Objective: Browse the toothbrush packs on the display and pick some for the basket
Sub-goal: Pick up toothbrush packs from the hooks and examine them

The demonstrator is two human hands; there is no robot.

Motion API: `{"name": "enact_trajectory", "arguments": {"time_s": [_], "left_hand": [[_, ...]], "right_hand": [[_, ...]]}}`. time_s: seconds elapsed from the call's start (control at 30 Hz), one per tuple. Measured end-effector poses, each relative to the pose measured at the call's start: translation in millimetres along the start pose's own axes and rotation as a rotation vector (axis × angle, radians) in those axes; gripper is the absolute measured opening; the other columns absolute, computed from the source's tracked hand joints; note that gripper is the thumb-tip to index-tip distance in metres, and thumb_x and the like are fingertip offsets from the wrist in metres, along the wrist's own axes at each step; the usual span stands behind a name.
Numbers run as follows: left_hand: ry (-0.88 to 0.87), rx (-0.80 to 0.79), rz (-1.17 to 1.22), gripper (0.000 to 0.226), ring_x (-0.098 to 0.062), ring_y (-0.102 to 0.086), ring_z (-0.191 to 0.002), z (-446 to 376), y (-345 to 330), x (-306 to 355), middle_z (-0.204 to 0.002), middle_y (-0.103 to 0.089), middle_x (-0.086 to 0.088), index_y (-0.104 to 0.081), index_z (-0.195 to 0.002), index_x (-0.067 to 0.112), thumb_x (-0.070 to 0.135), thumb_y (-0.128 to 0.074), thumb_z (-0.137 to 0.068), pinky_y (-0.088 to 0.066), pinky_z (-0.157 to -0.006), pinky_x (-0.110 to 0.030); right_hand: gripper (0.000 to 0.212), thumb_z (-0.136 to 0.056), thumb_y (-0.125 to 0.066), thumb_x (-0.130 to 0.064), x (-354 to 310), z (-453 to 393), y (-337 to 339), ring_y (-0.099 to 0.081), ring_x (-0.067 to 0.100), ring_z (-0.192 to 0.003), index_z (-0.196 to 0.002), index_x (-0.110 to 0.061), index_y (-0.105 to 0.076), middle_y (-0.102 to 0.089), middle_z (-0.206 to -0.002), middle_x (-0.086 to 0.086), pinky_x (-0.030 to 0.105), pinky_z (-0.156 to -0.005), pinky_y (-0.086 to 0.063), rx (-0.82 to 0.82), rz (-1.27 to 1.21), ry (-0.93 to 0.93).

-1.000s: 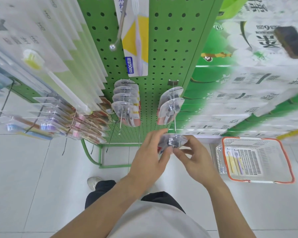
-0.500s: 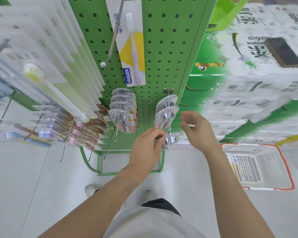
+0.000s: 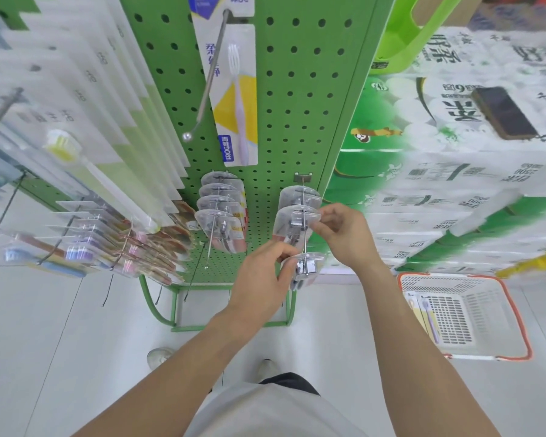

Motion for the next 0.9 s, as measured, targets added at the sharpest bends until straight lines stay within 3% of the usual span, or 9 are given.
{"name": "enact_trajectory", "arguments": {"time_s": [0.2,0.4,0.5,0.7,0.83,0.9], "left_hand": [[0.013,-0.009,0.032,0.010,-0.002,-0.059,-0.092,0.1,1.6,1.5,-0.094,-0.069,0.010,-0.072,-0.102,0.016,0.014,-0.066,-0.095,-0.043,-0.078,-0.010],[0.066,0.025,0.029,0.012,-0.003,-0.059,-0.091,5.2,3.7,3.2,-0.102,-0.066,0.010,-0.065,-0.109,0.018,0.019,-0.062,-0.097,-0.045,-0.082,-0.020],[0.119,0.116,-0.014,0.019,-0.002,-0.058,-0.091,5.1,8.9,0.9,-0.113,-0.060,0.008,-0.058,-0.117,0.019,0.020,-0.059,-0.098,-0.049,-0.082,-0.026],[0.161,0.136,-0.172,0.039,-0.021,-0.063,-0.092,1.4,16.2,-0.9,-0.130,-0.048,-0.002,-0.048,-0.136,0.015,0.019,-0.058,-0.099,-0.054,-0.077,-0.041],[0.148,0.155,-0.220,0.010,-0.018,-0.061,-0.090,-1.9,19.6,-4.4,-0.097,-0.065,0.004,-0.066,-0.103,0.021,0.022,-0.057,-0.100,-0.051,-0.075,-0.040],[0.112,0.183,-0.241,0.010,-0.018,-0.060,-0.086,-0.4,21.7,-4.1,-0.090,-0.065,0.004,-0.068,-0.097,0.020,0.021,-0.057,-0.100,-0.050,-0.072,-0.040]], "right_hand": [[0.021,-0.088,-0.078,-0.012,-9.7,4.7,1.8,-0.070,0.007,-0.079,-0.089,-0.032,-0.072,-0.075,-0.087,-0.011,0.026,-0.084,-0.058,0.012,0.007,0.105],[0.027,-0.086,-0.080,-0.011,-5.7,4.6,-2.7,-0.072,0.010,-0.078,-0.081,-0.036,-0.073,-0.076,-0.080,-0.015,0.036,-0.085,-0.060,-0.064,0.008,0.081],[0.022,-0.084,-0.080,-0.006,-0.3,2.5,-8.8,-0.074,0.014,-0.081,-0.082,-0.026,-0.076,-0.077,-0.083,-0.009,0.040,-0.089,-0.060,-0.114,0.012,0.053],[0.022,-0.081,-0.080,0.003,0.0,3.4,-12.3,-0.074,0.012,-0.077,-0.082,-0.019,-0.078,-0.079,-0.082,-0.004,0.034,-0.083,-0.061,-0.239,-0.031,0.039],[0.017,-0.080,-0.078,0.010,0.1,6.4,-14.3,-0.074,0.010,-0.076,-0.090,-0.005,-0.076,-0.079,-0.082,0.000,0.023,-0.077,-0.058,-0.300,-0.154,-0.038],[0.016,-0.083,-0.077,0.005,3.8,7.6,-11.7,-0.076,0.015,-0.085,-0.098,-0.002,-0.077,-0.080,-0.089,0.005,0.030,-0.086,-0.059,-0.297,-0.202,-0.076]]}}
Point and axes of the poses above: each hand's wrist, its own z-axis away from the middle knuckle, its own y-axis out of the back of the hand, x = y × z, the point moved 3 cm from there along -z, towards the middle knuckle
